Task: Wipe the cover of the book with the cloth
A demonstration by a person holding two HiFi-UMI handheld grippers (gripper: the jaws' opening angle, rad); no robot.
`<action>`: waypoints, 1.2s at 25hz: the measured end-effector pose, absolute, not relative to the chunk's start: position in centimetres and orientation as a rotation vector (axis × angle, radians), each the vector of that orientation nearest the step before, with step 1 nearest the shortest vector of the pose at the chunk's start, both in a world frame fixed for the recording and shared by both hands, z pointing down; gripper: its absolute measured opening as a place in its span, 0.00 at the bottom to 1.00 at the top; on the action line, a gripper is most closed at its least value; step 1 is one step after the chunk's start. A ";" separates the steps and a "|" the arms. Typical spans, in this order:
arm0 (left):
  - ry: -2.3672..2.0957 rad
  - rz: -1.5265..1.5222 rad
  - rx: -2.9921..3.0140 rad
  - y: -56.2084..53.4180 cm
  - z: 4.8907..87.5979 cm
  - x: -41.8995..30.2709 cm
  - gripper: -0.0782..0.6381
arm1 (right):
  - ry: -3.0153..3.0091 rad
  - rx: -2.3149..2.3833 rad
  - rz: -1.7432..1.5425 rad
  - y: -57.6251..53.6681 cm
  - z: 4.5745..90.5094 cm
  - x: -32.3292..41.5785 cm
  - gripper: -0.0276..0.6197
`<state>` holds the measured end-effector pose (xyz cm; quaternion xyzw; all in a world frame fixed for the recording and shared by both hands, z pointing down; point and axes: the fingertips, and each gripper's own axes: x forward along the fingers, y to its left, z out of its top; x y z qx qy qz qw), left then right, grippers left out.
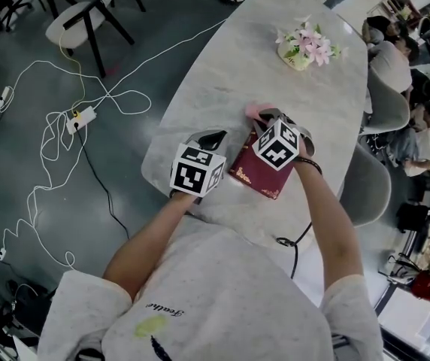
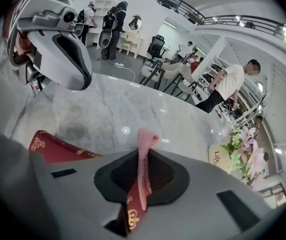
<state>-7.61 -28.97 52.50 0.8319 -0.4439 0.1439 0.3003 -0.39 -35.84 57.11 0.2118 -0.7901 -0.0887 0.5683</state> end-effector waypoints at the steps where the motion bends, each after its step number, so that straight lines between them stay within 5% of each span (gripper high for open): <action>1: -1.179 0.381 2.207 -28.9 52.5 -7.5 0.12 | -1.859 0.494 -0.207 -35.6 57.2 -0.4 0.07; 30: -1.293 0.342 2.156 -23.8 51.3 -8.6 0.12 | -1.935 0.373 -0.232 -28.6 57.2 -3.4 0.07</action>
